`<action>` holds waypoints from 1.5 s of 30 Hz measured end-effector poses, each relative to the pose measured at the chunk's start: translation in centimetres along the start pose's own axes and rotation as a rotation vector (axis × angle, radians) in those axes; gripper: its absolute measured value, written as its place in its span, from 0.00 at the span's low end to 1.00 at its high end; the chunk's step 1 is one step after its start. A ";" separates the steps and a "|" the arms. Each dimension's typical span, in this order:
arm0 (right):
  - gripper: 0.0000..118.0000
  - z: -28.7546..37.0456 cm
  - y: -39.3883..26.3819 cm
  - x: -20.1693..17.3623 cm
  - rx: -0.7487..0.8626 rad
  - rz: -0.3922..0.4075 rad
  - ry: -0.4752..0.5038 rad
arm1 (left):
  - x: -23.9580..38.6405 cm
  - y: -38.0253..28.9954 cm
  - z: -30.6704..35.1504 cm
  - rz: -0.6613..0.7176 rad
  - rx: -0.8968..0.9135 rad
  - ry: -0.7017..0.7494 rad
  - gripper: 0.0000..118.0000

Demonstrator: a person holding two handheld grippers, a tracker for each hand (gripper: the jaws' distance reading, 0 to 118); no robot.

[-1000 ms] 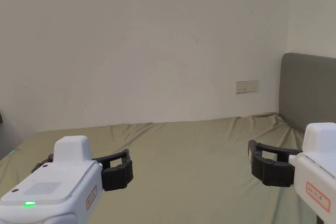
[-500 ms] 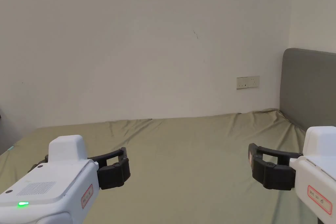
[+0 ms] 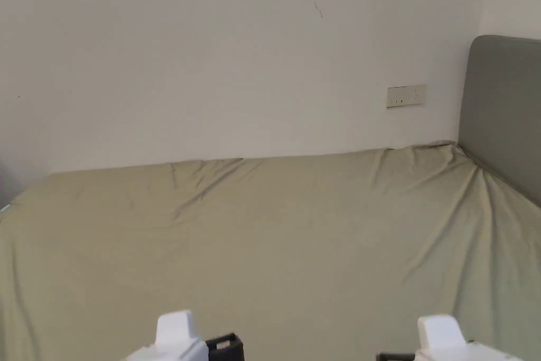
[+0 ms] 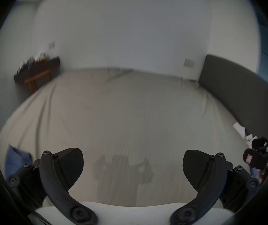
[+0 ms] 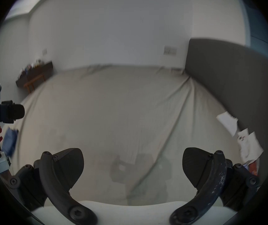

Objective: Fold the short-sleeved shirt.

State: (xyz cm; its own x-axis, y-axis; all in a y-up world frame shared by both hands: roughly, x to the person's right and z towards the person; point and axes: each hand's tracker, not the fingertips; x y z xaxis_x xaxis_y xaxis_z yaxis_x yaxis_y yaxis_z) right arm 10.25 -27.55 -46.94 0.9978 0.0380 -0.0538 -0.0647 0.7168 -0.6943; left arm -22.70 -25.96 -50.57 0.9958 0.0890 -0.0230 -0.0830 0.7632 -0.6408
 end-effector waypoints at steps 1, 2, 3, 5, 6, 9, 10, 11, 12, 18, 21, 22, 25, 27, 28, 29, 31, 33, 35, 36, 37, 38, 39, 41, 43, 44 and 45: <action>1.00 -1.7 -1.2 -0.1 -0.030 0.008 0.009 | 0.1 -1.6 -1.7 -0.009 -0.004 0.010 1.00; 1.00 -3.8 -2.7 -0.2 -0.044 0.007 0.022 | 0.4 -3.2 -3.3 -0.035 -0.039 0.047 1.00; 1.00 -5.4 -3.8 0.0 -0.061 -0.021 0.032 | 0.8 -4.5 -4.5 -0.070 -0.054 0.078 1.00; 1.00 -7.9 -5.7 0.6 -0.080 -0.105 -0.007 | 1.0 -6.9 -5.9 -0.088 -0.040 0.079 1.00; 1.00 -9.1 -6.6 0.7 -0.137 -0.131 -0.056 | 1.1 -7.8 -6.7 -0.097 -0.063 0.072 1.00; 1.00 -10.1 -8.9 0.7 -0.096 -0.201 -0.081 | 1.1 -11.7 -9.2 -0.162 -0.254 0.043 1.00; 1.00 -8.8 -8.0 1.1 -0.130 -0.136 -0.098 | 0.7 -12.6 -9.3 -0.090 -0.125 0.055 1.00; 1.00 -9.7 -8.0 1.4 -0.162 -0.149 -0.099 | 0.6 -9.9 -6.9 -0.115 -0.151 0.032 1.00; 1.00 -9.9 -8.0 1.6 -0.172 -0.148 -0.113 | 0.7 -10.3 -7.4 -0.101 -0.143 0.049 1.00; 1.00 -9.4 -7.9 1.0 -0.168 -0.149 -0.105 | 0.3 -10.7 -7.5 -0.083 -0.169 0.027 1.00; 1.00 -9.8 -7.8 1.0 -0.178 -0.160 -0.110 | 0.9 -10.8 -7.9 -0.110 -0.172 0.059 1.00; 1.00 -10.1 -7.9 0.5 -0.169 -0.150 -0.123 | 0.8 -10.8 -7.9 -0.111 -0.170 0.058 1.00; 1.00 -10.0 -7.1 0.9 -0.189 -0.151 -0.119 | 0.6 -10.8 -8.0 -0.103 -0.169 0.050 1.00; 1.00 -9.5 -8.0 0.7 -0.145 -0.159 -0.108 | 0.6 -10.7 -7.9 -0.107 -0.173 0.055 1.00; 1.00 -9.7 -7.7 0.8 -0.161 -0.161 -0.106 | 0.5 -10.8 -8.0 -0.107 -0.168 0.052 1.00; 1.00 -9.9 -7.4 0.8 -0.177 -0.163 -0.104 | 0.3 -10.5 -8.1 -0.097 -0.186 0.042 1.00; 1.00 -9.5 -7.7 0.4 -0.162 -0.156 -0.112 | 0.3 -10.7 -7.7 -0.092 -0.179 0.037 1.00; 1.00 -9.8 -7.4 0.5 -0.173 -0.157 -0.110 | 0.5 -10.5 -8.1 -0.101 -0.184 0.047 1.00; 1.00 -9.7 -7.7 0.5 -0.165 -0.160 -0.106 | 0.3 -10.7 -8.0 -0.099 -0.181 0.045 1.00; 1.00 -9.8 -7.5 0.3 -0.169 -0.158 -0.109 | 0.2 -10.6 -8.0 -0.095 -0.181 0.041 1.00; 1.00 -9.8 -7.4 0.3 -0.171 -0.157 -0.110 | 0.3 -10.5 -8.0 -0.095 -0.185 0.040 1.00; 1.00 -9.8 -7.7 0.5 -0.168 -0.158 -0.109 | 0.4 -10.5 -8.0 -0.097 -0.186 0.043 1.00; 1.00 -9.9 -7.6 0.5 -0.168 -0.159 -0.107 | 0.4 -10.6 -8.0 -0.099 -0.183 0.045 1.00; 1.00 -10.0 -7.5 0.2 -0.170 -0.158 -0.108 | 0.5 -10.5 -8.0 -0.097 -0.187 0.044 1.00; 1.00 -9.9 -7.6 0.4 -0.169 -0.159 -0.107 | 0.5 -10.5 -7.9 -0.097 -0.184 0.043 1.00; 1.00 -9.9 -7.6 0.4 -0.170 -0.160 -0.107 | 0.6 -10.5 -7.9 -0.098 -0.186 0.045 1.00; 1.00 -9.9 -7.6 0.4 -0.169 -0.160 -0.107 | 0.7 -10.4 -7.9 -0.098 -0.187 0.045 1.00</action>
State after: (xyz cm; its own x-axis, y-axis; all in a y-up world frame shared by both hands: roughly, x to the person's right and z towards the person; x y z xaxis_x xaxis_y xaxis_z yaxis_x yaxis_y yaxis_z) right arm 11.01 -39.91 -48.77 0.9907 0.0133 0.1358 0.1015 0.5933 -0.7986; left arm -20.86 -38.89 -49.95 0.9998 -0.0121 0.0151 0.0193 0.6344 -0.7728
